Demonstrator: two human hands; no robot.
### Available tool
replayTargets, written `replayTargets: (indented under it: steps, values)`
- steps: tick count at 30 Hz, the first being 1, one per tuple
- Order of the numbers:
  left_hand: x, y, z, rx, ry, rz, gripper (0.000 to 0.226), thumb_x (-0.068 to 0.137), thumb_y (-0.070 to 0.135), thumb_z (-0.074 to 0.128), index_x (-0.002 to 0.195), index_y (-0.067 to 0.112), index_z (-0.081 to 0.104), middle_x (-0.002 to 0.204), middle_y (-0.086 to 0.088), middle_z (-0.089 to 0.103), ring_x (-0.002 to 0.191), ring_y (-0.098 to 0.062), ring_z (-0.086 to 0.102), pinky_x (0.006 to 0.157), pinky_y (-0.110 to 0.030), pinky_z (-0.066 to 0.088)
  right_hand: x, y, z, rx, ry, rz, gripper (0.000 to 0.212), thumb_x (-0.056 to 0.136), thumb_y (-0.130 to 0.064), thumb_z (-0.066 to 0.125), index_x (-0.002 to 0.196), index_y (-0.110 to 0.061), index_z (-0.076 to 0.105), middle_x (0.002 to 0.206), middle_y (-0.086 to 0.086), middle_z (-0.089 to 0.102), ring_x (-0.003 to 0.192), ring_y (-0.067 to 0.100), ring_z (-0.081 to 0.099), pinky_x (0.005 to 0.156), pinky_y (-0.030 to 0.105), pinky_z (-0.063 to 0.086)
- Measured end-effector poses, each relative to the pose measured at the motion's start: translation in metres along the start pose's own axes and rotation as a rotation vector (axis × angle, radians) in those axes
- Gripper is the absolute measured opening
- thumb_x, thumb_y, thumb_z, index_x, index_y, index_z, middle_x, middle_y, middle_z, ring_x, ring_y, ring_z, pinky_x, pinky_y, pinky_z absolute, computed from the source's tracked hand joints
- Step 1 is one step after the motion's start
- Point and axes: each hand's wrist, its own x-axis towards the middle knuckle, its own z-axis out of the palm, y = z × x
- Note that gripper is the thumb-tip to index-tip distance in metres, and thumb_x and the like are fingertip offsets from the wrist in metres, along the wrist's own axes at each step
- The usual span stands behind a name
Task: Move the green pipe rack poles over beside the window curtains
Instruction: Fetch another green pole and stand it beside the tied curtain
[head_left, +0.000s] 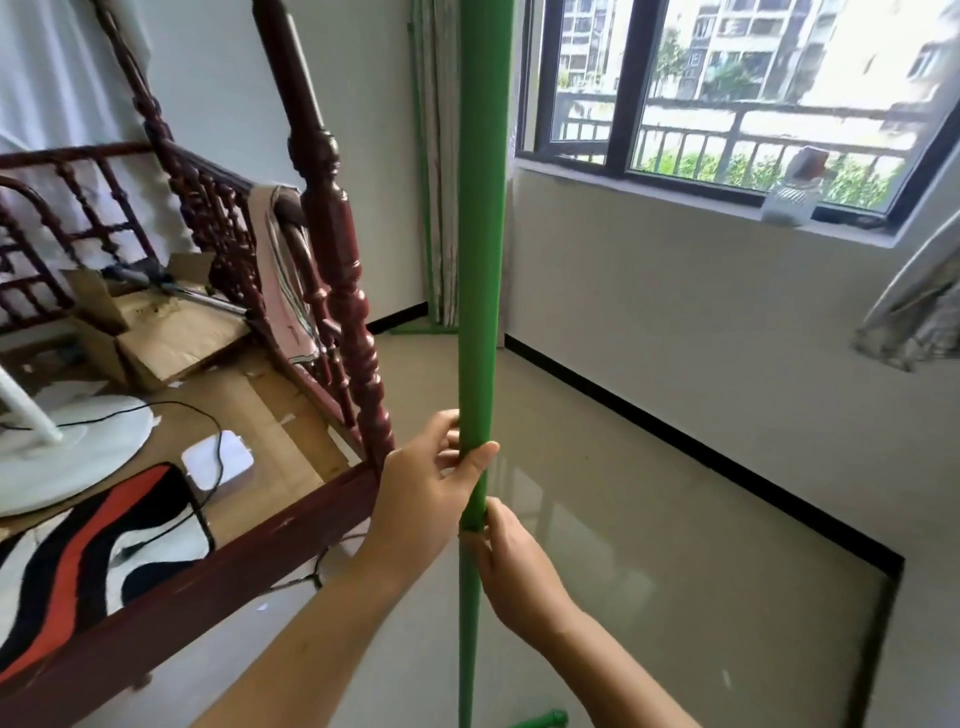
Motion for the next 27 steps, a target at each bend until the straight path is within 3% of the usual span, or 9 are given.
replayTargets:
  steps: [3,6,9,13,15,19,22,27]
  values:
    - [-0.007,0.005,0.045,-0.024,-0.072,-0.031,0.016,0.075,0.032,0.065,0.089,0.028,0.058,0.082,0.001,0.069,0.076,-0.010,0.069,0.067,-0.019,0.056,-0.019,0.034,-0.033,-0.046,0.019,0.025,0.020,0.088,-0.026,0.040,0.107,-0.023,0.045,0.108,0.001,0.055,0.093,0.021,0.054,0.081,0.046,0.049]
    - [-0.009,0.017,0.104,-0.017,-0.120,-0.011,0.017,0.077,0.027,0.069,0.083,0.036,0.055,0.080,0.006,0.069,0.075,-0.010,0.068,0.068,-0.022,0.057,-0.041,0.070,-0.074,-0.016,0.072,0.079,0.020,0.088,-0.025,0.038,0.107,-0.026,0.046,0.109,-0.002,0.057,0.096,0.017,0.056,0.083,0.045,0.051]
    - [-0.001,0.036,0.160,-0.015,-0.165,0.030,0.015,0.076,0.028,0.069,0.085,0.030,0.057,0.077,0.007,0.068,0.072,-0.009,0.067,0.068,-0.025,0.057,-0.054,0.099,-0.118,-0.004,0.137,0.128,0.014,0.090,-0.023,0.038,0.102,-0.024,0.047,0.103,0.001,0.059,0.094,0.020,0.058,0.083,0.045,0.051]
    - [0.012,0.057,0.234,-0.025,-0.223,0.074,0.020,0.075,0.028,0.070,0.074,0.039,0.053,0.065,0.012,0.062,0.061,0.002,0.061,0.061,-0.012,0.049,-0.066,0.139,-0.173,0.009,0.224,0.207,0.012,0.089,-0.025,0.037,0.098,-0.022,0.044,0.097,0.006,0.060,0.089,0.026,0.059,0.080,0.050,0.051]
    - [0.017,0.065,0.272,-0.012,-0.266,0.084,0.017,0.075,0.028,0.070,0.075,0.036,0.055,0.061,0.015,0.059,0.058,0.005,0.058,0.056,-0.005,0.042,-0.073,0.159,-0.199,0.027,0.271,0.249,0.011,0.090,-0.022,0.037,0.098,-0.020,0.043,0.097,0.008,0.060,0.089,0.027,0.059,0.081,0.050,0.050]
    - [0.034,0.079,0.345,-0.057,-0.384,0.070,0.013,0.075,0.028,0.070,0.085,0.023,0.066,0.063,0.013,0.060,0.061,-0.008,0.060,0.062,-0.015,0.048,-0.078,0.196,-0.251,0.055,0.386,0.333,0.012,0.091,-0.020,0.037,0.101,-0.015,0.043,0.096,0.016,0.061,0.088,0.034,0.059,0.079,0.054,0.050]
    - [0.055,0.090,0.383,-0.103,-0.463,0.059,0.017,0.076,0.029,0.069,0.090,0.020,0.067,0.065,0.012,0.061,0.061,-0.005,0.060,0.057,-0.006,0.043,-0.071,0.215,-0.285,0.066,0.434,0.374,0.012,0.092,-0.018,0.036,0.102,-0.015,0.042,0.095,0.017,0.061,0.087,0.035,0.058,0.079,0.052,0.049]
    - [0.097,0.098,0.446,-0.110,-0.555,0.074,0.017,0.077,0.029,0.068,0.091,0.020,0.066,0.066,0.012,0.060,0.062,-0.004,0.058,0.057,-0.005,0.042,-0.046,0.251,-0.336,0.085,0.508,0.432,0.017,0.093,-0.017,0.036,0.108,-0.014,0.044,0.095,0.014,0.062,0.088,0.032,0.059,0.081,0.048,0.048]
